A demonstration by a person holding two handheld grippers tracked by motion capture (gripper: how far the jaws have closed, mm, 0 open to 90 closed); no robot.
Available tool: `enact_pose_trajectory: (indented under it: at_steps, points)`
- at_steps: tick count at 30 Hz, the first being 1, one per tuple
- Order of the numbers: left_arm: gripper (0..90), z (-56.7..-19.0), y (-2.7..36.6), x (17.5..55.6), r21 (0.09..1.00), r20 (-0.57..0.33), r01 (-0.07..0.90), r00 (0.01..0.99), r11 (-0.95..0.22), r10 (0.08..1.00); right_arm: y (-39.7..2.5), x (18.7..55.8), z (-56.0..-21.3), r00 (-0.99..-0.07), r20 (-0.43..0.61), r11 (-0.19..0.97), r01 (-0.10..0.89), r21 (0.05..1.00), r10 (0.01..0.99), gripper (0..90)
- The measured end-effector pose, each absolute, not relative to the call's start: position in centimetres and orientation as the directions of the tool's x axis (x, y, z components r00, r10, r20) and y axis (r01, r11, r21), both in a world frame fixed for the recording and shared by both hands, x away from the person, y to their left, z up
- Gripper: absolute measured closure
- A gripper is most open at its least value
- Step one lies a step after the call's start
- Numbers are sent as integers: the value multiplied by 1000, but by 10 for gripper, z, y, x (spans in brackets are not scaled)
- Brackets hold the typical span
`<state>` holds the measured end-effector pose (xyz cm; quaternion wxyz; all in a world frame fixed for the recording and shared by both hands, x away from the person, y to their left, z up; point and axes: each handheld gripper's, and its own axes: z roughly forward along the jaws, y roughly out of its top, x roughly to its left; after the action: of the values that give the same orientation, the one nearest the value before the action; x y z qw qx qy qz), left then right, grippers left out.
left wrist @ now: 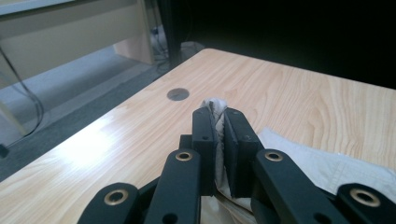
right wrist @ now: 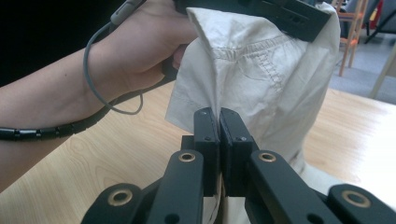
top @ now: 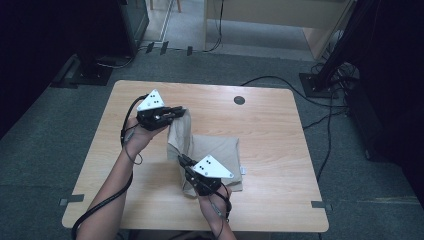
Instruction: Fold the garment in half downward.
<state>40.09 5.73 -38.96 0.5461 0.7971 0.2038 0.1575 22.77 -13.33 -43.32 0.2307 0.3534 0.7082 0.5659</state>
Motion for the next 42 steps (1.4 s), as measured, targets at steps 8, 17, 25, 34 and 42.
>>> enact_pose_trajectory:
  at_steps: [8,17,25,34,42]
  points:
    - [841,-403,43,405,930,9,169,877,-327,481,-148,227,-444,-614,72,119,263,957,786,868]
    - [840,-418,26,409,927,-11,181,889,-329,457,-163,226,-458,-587,70,128,289,949,807,866]
    - [840,-431,13,412,923,-35,195,901,-331,433,-173,225,-469,-561,68,132,309,942,825,867]
    - [839,-442,-4,414,918,-28,186,911,-349,411,-184,222,-481,-526,37,154,314,937,850,866]
    - [835,-455,-15,415,900,-17,187,917,-392,399,-193,222,-494,-506,49,153,349,925,861,862]
